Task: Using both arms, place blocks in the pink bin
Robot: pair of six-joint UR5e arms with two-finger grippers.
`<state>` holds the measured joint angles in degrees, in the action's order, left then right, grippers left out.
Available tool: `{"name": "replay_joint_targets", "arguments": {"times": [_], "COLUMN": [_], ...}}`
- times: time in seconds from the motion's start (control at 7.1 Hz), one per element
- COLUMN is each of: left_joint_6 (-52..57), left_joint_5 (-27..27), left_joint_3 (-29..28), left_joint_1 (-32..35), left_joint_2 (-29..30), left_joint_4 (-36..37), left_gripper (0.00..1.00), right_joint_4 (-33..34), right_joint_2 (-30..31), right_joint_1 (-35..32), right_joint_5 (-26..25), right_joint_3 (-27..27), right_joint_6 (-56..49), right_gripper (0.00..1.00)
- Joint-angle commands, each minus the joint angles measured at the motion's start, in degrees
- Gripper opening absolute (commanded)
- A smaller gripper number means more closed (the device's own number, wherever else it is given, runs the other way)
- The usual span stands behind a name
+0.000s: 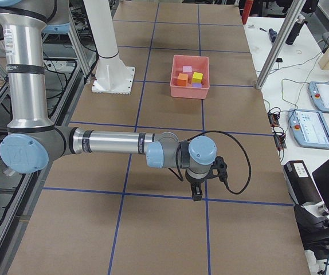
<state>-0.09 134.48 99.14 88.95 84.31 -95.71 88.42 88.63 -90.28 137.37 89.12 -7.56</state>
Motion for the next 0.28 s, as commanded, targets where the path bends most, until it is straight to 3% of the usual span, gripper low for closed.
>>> {"name": "replay_joint_targets", "arguments": {"times": [0.0,0.14], "left_joint_6": [0.00,0.00], "left_joint_5": [0.00,0.00], "left_joint_3": [0.00,0.00], "left_joint_1": [0.00,0.00], "left_joint_2": [0.15,0.15], "left_joint_4": [0.00,0.00], "left_gripper": [1.00,1.00], "right_joint_4": [-0.09,0.00], "right_joint_2": [-0.04,-0.04], "right_joint_1": [0.02,0.02], "right_joint_5": [0.00,0.00], "right_joint_3": [0.00,0.00], "right_joint_6": [0.00,0.00], "right_gripper": [1.00,1.00]}}
